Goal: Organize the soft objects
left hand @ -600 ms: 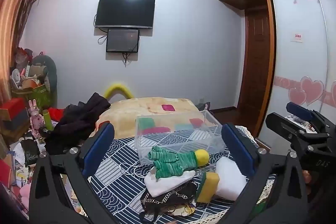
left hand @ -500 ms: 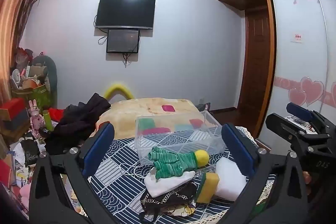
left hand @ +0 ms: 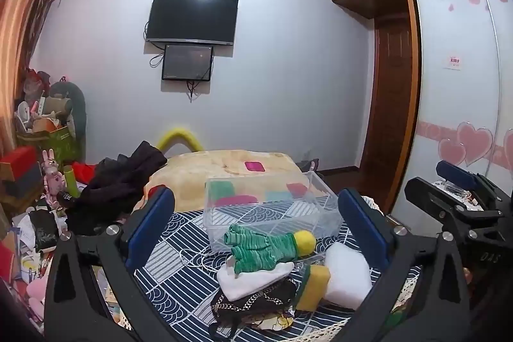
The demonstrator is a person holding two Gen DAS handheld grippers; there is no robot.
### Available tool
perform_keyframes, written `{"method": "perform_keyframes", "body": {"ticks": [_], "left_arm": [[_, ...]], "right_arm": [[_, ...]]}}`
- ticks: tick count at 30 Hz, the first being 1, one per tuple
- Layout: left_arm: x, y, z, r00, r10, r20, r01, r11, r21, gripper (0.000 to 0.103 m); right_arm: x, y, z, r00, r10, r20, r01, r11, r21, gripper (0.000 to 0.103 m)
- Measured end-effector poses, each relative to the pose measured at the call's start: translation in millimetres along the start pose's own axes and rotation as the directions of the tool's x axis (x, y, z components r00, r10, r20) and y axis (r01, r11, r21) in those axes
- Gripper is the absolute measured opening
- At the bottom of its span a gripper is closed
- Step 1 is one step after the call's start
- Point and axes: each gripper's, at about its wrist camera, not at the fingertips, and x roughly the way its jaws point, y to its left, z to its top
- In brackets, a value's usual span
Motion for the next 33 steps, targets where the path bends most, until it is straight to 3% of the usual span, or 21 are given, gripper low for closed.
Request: {"method": "perform_keyframes", "body": {"ticks": [33], "left_arm": [[-2.3, 2.2, -3.0, 1.0, -0.019, 0.001, 0.019, 1.0, -0.021, 0.103]], "right_arm": [[-3.9, 3.1, 4.8, 1.0, 0.004, 0.011, -0.004, 1.0, 0.002, 0.103]]}}
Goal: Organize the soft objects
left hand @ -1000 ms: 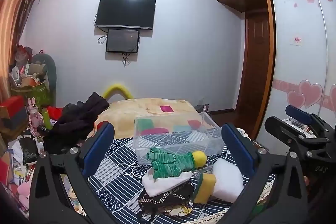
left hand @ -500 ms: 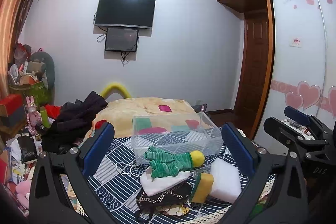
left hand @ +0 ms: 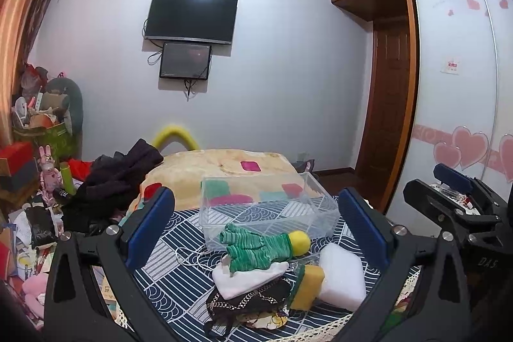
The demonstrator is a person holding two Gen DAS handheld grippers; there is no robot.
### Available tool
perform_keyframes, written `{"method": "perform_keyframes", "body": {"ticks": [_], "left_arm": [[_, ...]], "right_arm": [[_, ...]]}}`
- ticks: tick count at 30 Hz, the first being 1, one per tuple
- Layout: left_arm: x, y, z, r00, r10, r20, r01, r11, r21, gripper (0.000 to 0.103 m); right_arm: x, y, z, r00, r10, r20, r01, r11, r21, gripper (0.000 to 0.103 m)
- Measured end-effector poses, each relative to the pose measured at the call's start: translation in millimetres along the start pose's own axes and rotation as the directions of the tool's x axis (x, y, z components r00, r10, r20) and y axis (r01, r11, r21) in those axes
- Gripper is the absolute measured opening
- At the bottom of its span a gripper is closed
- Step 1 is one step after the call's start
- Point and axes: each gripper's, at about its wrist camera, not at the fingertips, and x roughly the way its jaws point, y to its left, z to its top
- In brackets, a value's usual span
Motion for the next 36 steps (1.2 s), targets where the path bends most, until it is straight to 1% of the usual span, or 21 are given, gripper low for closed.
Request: {"method": "perform_keyframes", "body": {"ticks": [36], "left_arm": [[-5.3, -1.8, 4.1, 1.0, -0.008, 0.008, 0.008, 1.0, 0.009, 0.103]], "right_arm": [[-0.3, -0.9, -2.4, 1.0, 0.007, 0.004, -0.007, 1.0, 0.008, 0.103]]}}
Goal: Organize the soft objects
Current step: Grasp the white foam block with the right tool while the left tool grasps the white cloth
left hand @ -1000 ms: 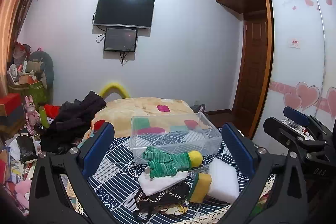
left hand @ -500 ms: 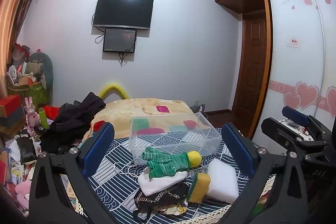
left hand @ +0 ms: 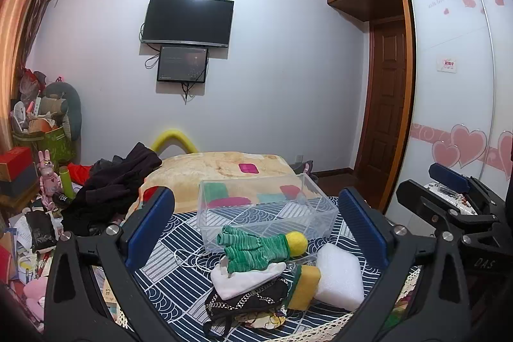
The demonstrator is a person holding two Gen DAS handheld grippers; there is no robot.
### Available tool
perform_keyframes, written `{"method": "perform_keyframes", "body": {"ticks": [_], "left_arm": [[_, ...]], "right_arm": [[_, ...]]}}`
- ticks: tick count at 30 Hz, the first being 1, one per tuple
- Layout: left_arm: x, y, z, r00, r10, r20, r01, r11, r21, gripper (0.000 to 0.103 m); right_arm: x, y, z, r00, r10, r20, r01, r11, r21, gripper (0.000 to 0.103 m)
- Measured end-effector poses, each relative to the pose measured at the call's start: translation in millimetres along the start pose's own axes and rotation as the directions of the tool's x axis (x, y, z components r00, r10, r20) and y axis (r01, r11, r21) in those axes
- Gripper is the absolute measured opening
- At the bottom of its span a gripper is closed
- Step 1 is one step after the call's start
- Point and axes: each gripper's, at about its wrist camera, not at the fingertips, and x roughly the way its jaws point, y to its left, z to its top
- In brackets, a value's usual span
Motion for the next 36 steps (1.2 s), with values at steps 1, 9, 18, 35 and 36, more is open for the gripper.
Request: {"method": "perform_keyframes", "body": {"ticks": [1, 9, 18, 35, 36], "left_arm": [[0.0, 0.2, 0.2, 1.0, -0.001, 0.0, 0.001, 1.0, 0.001, 0.103], [4.6, -0.8, -5.4, 0.999, 0.027, 0.018, -0.028, 0.999, 0.028, 0.103], [43.8, 32.8, -27.7, 0.99, 0.036, -0.137, -0.046, 0.997, -0.067, 0.078], [120.2, 42.5, -105.3, 0.889, -0.064, -0.454, 0.011, 0.993, -0.119, 0.071], [124.4, 43.1, -107.7, 0.882, -0.078, -0.464, 0.019, 0.991, -0.13, 0.071]], "right_arm": [[0.2, -0.5, -0.6, 1.0, -0.001, -0.001, 0.001, 1.0, 0.002, 0.103], [15.1, -11.8, -11.4, 0.998, -0.039, -0.043, 0.041, 0.998, 0.041, 0.103], [41.0, -39.4, -43.5, 0.981, -0.042, -0.187, 0.065, 0.991, 0.117, 0.096], [93.4, -40.1, -91.8, 0.888, 0.021, -0.459, 0.072, 0.98, 0.184, 0.096], [96.1, -39.7, -92.4, 0.884, 0.022, -0.467, 0.073, 0.98, 0.184, 0.096]]}}
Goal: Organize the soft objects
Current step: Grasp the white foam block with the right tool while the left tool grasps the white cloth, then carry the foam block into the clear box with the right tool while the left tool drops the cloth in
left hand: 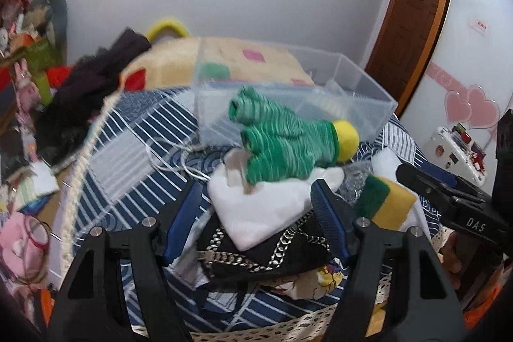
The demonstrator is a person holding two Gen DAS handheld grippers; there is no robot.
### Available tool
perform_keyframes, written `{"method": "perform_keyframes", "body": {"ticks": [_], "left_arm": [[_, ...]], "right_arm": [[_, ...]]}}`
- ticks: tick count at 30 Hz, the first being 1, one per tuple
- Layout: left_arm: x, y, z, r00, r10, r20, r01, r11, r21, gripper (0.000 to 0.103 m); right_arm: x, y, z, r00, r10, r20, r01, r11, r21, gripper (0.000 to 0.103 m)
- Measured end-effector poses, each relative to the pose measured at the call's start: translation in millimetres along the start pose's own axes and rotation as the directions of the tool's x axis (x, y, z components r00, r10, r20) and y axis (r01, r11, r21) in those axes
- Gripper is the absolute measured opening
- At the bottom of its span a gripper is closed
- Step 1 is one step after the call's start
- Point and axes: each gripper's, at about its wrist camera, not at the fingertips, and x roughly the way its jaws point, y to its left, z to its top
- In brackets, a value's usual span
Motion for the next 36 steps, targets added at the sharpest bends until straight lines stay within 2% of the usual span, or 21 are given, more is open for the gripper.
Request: {"method": "perform_keyframes", "body": {"ticks": [3, 8, 10, 13, 15, 22, 26, 31, 34, 36], "left_arm": [[10.5, -1.1, -0.5, 0.999, -0.02, -0.027, 0.02, 1.0, -0.003, 0.068], [13.5, -5.0, -5.1, 0.999, -0.018, -0.028, 0.019, 1.0, 0.02, 0.041], [12.6, -2.2, -6.0, 0.999, -0.026, -0.03, 0.026, 1.0, 0.016, 0.025], [12.3, 5.7, -5.6, 0.999, -0.034, -0.035, 0.034, 0.999, 0.002, 0.015], [8.4, 8.4, -7.2, 0.999, -0.024, -0.027, 0.024, 1.0, 0.002, 0.013], [-18.1, 7.0, -8.5, 0.999, -0.005, 0.033, 0.004, 1.0, 0.031, 0.01], [-31.9, 1.7, -10.7, 0.998, -0.016, 0.059, 0.012, 0.998, 0.066, 0.01], [-31.2, 0.7, -11.3, 0.999, -0.03, 0.044, 0.026, 0.997, 0.074, 0.01], [-32.7, 5.7, -8.7, 0.998, -0.043, 0.047, 0.04, 0.998, 0.058, 0.01], [-35.1, 7.5, -6.3, 0.997, -0.051, 0.053, 0.048, 0.998, 0.05, 0.009]], "right_arm": [[1.9, -1.0, -2.1, 1.0, -0.005, -0.024, 0.005, 1.0, -0.005, 0.096], [-0.3, -1.3, -1.9, 0.999, -0.017, -0.034, 0.016, 0.999, -0.035, 0.096], [-3.2, -2.4, -3.7, 0.999, -0.025, -0.035, 0.023, 0.998, -0.053, 0.096], [-6.5, -6.7, -2.9, 0.999, -0.038, -0.032, 0.037, 0.998, -0.058, 0.099], [-9.4, -11.3, -1.9, 0.999, -0.043, -0.028, 0.042, 0.998, -0.042, 0.103], [-9.6, -14.7, -3.2, 0.998, -0.04, -0.042, 0.041, 0.999, 0.007, 0.103], [-0.9, -16.6, -7.5, 0.996, 0.018, -0.088, -0.012, 0.998, 0.065, 0.103], [8.8, -18.8, -11.2, 0.986, 0.099, -0.136, -0.082, 0.989, 0.121, 0.102], [4.3, -16.5, -9.9, 0.988, 0.093, -0.123, -0.08, 0.991, 0.11, 0.1], [-2.3, -13.7, -8.2, 0.994, 0.056, -0.095, -0.048, 0.995, 0.085, 0.099]]}}
